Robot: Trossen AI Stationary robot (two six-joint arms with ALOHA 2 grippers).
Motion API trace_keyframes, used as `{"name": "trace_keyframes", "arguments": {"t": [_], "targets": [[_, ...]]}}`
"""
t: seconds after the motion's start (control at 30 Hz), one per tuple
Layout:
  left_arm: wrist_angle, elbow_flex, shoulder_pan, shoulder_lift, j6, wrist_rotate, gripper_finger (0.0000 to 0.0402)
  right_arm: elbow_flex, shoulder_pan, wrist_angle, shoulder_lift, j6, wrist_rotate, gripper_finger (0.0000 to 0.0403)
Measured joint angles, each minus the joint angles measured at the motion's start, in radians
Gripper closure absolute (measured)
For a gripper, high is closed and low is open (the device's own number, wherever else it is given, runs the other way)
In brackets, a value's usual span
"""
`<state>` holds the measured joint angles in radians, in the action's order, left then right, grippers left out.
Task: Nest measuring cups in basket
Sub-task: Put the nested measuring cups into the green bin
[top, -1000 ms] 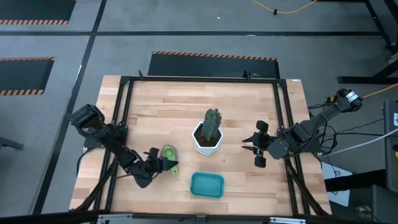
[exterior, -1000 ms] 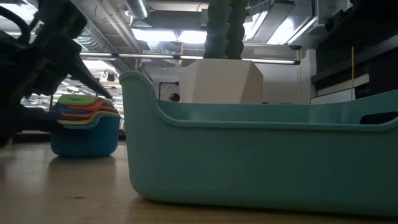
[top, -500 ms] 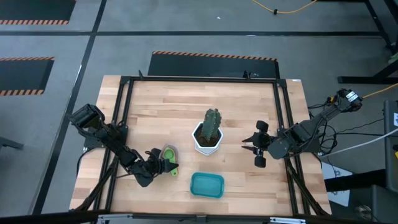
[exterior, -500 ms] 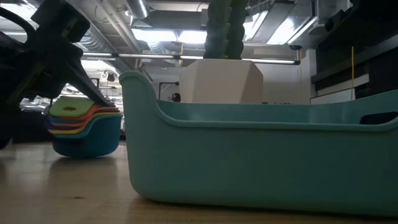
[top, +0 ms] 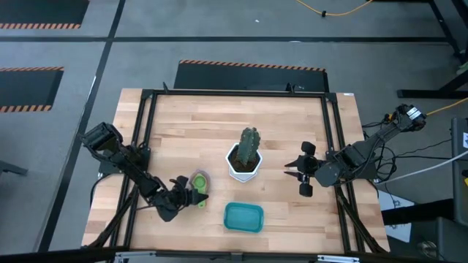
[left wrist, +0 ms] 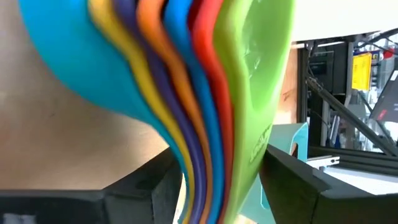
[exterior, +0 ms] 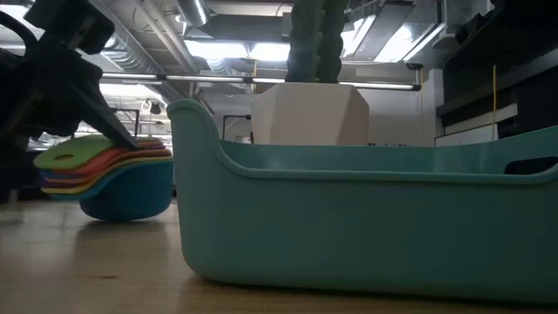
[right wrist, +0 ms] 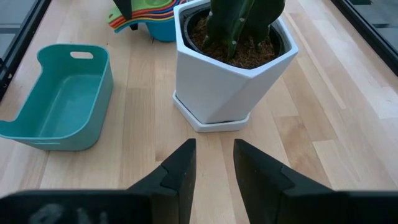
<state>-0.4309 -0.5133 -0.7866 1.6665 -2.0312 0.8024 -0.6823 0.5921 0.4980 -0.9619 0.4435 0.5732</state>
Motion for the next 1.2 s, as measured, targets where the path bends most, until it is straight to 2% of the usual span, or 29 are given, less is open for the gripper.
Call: {"name": "trace_keyframes", "arguments": {"t": [0.83, 1.07, 1.2], "targets": [[-0.001, 0.000, -0.032, 0.000, 0.014, 0.056, 0.0322, 0.000, 0.000, 0.000, 0.000, 0.000, 0.000, 0.0290], [-0.010, 0.000, -0.032, 0.000, 0.026, 0.055, 0.0323, 0.000, 0.000, 0.000, 0.000, 0.000, 0.000, 0.0290], [-0.070, 0.000, -0.032, 0.000, 0.062, 0.021, 0.0323, 0.000, 0.000, 0.000, 0.000, 0.000, 0.000, 0.0290]]}}
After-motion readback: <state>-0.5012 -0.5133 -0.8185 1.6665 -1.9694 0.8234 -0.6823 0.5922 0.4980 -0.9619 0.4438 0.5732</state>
